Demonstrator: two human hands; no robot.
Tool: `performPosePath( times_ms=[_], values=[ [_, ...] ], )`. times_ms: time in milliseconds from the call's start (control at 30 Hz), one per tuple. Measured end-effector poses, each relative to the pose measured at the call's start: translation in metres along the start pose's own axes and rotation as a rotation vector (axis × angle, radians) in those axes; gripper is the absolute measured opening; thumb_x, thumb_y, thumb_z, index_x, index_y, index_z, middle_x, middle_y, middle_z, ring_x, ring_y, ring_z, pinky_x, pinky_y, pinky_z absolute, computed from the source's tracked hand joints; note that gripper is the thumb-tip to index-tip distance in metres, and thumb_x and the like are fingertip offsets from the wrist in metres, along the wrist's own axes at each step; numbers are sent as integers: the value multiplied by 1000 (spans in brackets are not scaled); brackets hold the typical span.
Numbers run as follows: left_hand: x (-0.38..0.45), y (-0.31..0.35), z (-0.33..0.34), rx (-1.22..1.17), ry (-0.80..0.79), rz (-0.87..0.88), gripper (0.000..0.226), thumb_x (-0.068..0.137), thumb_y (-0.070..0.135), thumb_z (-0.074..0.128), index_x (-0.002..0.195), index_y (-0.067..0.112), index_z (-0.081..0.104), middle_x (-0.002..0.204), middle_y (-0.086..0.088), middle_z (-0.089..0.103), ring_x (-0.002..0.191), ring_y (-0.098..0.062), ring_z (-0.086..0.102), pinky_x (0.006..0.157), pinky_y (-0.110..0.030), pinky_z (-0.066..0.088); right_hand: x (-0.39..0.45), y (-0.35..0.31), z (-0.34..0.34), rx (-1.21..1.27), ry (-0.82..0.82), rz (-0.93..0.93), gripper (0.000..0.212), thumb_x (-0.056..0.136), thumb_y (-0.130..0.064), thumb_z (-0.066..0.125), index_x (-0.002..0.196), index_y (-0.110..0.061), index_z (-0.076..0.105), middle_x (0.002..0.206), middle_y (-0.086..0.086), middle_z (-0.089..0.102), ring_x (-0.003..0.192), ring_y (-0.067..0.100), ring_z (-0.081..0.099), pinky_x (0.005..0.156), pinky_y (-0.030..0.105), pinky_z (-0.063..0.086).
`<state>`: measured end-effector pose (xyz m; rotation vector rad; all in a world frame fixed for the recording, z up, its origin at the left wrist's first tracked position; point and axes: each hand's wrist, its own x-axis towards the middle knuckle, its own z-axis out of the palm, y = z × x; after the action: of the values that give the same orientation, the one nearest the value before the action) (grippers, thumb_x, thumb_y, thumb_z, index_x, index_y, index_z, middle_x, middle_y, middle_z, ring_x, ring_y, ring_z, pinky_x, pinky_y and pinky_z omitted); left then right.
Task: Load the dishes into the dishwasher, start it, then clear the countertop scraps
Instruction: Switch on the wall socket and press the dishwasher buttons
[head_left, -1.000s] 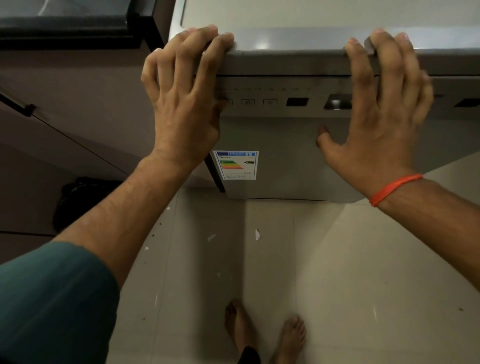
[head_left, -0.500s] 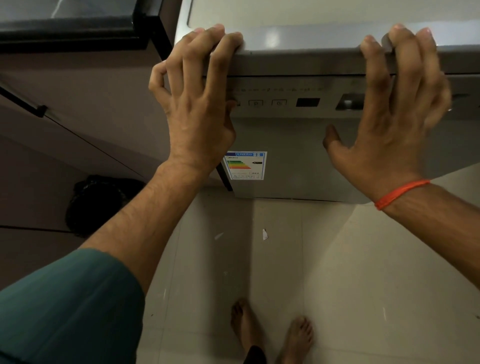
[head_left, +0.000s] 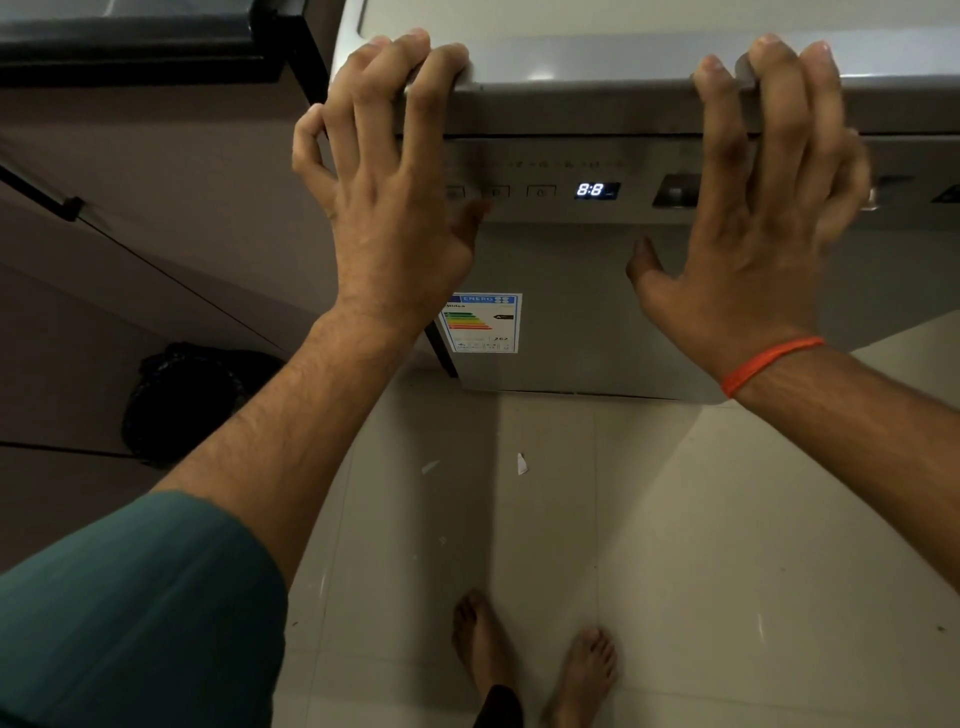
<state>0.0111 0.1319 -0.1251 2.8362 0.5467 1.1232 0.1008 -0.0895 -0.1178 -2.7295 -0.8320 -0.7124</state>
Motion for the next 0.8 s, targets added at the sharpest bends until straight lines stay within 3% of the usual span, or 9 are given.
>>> performPosePath(
  times_ms=[167,800],
  values=[
    [-1,7,4,-2,35,-38,89,71,60,76,140,37,26,151,-1,46,145,-19,30,112,-54,29,1,2,5,-7,17,-1,96,82,-49,60,160,-26,10,167,11,14,154,33,9,118,58,20],
    [0,6,12,10,74,-68,87,73,57,77,140,36,25,149,-3,47,144,-19,28,111,-56,32,0,0,7,-30,12,-1,99,80,-48,62,159,-26,7,167,12,13,154,34,8,117,60,20]
  ],
)
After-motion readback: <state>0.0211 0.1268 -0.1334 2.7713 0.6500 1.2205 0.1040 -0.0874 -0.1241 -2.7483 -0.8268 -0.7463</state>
